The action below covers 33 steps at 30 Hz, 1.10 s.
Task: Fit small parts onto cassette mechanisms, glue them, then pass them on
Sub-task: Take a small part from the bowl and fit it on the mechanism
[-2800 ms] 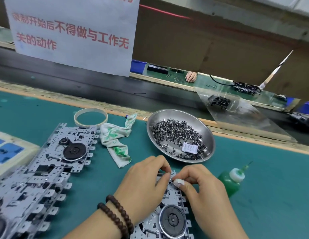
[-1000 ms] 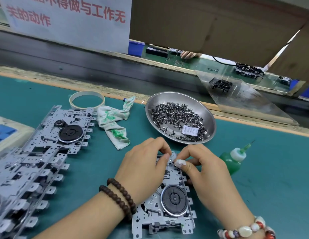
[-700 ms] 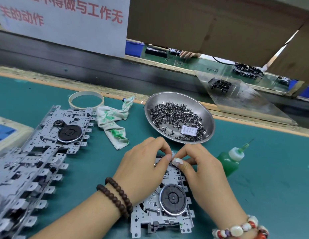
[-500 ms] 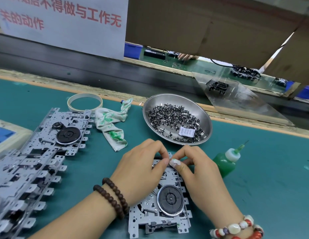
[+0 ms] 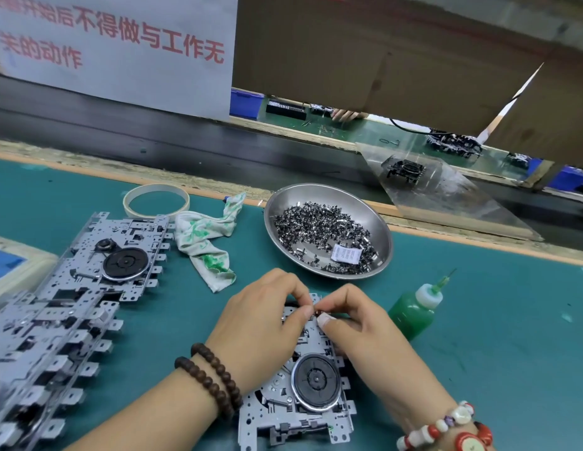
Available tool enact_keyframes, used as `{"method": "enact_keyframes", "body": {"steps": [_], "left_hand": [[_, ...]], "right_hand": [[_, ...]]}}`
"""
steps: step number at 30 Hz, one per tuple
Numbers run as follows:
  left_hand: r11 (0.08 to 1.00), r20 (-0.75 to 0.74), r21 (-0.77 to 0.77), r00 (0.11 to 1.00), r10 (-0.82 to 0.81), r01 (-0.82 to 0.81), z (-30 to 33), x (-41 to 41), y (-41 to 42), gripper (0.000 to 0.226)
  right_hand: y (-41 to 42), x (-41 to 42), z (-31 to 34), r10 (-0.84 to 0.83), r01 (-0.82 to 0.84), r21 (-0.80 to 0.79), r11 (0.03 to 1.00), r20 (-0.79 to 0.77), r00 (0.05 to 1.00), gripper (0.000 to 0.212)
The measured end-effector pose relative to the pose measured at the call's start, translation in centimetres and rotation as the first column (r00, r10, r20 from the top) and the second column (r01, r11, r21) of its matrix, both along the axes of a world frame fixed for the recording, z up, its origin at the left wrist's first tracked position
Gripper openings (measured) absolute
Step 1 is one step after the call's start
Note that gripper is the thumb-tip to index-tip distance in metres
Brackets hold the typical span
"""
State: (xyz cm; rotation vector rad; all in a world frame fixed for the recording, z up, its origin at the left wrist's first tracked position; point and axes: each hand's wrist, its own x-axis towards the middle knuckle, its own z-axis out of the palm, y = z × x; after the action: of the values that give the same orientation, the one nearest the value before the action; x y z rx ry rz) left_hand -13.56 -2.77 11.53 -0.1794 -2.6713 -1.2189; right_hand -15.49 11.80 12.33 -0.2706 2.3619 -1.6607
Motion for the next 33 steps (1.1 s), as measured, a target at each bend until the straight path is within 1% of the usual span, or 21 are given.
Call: {"method": "enact_keyframes", "body": {"steps": [4, 9, 13, 16, 19, 20, 24, 27, 29, 31, 32, 33], "left_hand": [[1.000, 0.000, -0.014, 1.000, 0.004, -0.004, -0.1, 0.0, 0.0, 0.020], [1.000, -0.008, -0.030, 1.000, -0.002, 0.002, 0.0, 0.1, 0.0, 0.020], [0.999, -0.033, -0.043, 0.999, -0.013, 0.012, 0.0, 0.2, 0.0, 0.018], [0.996, -0.055, -0.051, 0.996, -0.070, 0.067, 0.1, 0.5, -0.1, 0.020], [0.996, -0.069, -0.022, 0.994, -0.089, 0.088, 0.3, 0.7, 0.0, 0.009], [0.997, -0.073, -0.018, 0.994, -0.082, 0.081, 0.4, 0.7, 0.0, 0.009], [0.995, -0.088, -0.044, 0.992, -0.090, 0.087, 0.5, 0.8, 0.2, 0.016], [0.995, -0.100, -0.067, 0.991, -0.084, 0.077, 0.5, 0.7, 0.2, 0.025], [0.998, -0.086, -0.030, 0.994, -0.065, 0.062, 0.4, 0.6, 0.2, 0.023], [0.998, -0.072, 0.033, 0.996, -0.053, 0.055, 0.4, 0.5, 0.2, 0.011], [0.997, -0.075, 0.060, 0.996, -0.038, 0.043, 0.4, 0.4, 0.1, 0.006], [0.996, -0.084, 0.085, 0.996, -0.011, 0.018, 0.4, 0.3, 0.0, 0.006]], "right_hand": [[-0.1, 0.0, -0.1, -0.027, 0.029, -0.055, 0.998, 0.045, 0.999, 0.013], [-0.2, 0.0, 0.0, -0.043, 0.052, -0.100, 0.994, 0.089, 0.995, 0.016], [-0.3, -0.1, 0.1, -0.063, 0.074, -0.095, 0.993, 0.111, 0.992, 0.021], [-0.5, -0.1, 0.3, -0.077, 0.089, -0.098, 0.991, 0.124, 0.989, 0.023], [-0.5, 0.0, 0.5, -0.091, 0.104, -0.095, 0.990, 0.128, 0.988, 0.022], [-0.5, 0.0, 0.5, -0.097, 0.110, -0.095, 0.989, 0.127, 0.987, 0.022], [-0.4, 0.2, 0.7, -0.081, 0.092, -0.088, 0.992, 0.129, 0.988, 0.024], [-0.6, 0.6, 1.0, -0.031, 0.037, -0.069, 0.997, 0.084, 0.996, 0.022], [-0.4, 1.1, 0.9, -0.012, 0.013, -0.026, 1.000, 0.016, 1.000, 0.019], [0.0, 1.7, 0.8, -0.041, 0.045, 0.038, 0.998, -0.093, 0.995, 0.018], [0.4, 2.0, 1.0, -0.080, 0.090, 0.055, 0.994, -0.163, 0.983, 0.018], [0.9, 2.3, 1.2, -0.139, 0.152, 0.036, 0.988, -0.241, 0.961, 0.019]]}}
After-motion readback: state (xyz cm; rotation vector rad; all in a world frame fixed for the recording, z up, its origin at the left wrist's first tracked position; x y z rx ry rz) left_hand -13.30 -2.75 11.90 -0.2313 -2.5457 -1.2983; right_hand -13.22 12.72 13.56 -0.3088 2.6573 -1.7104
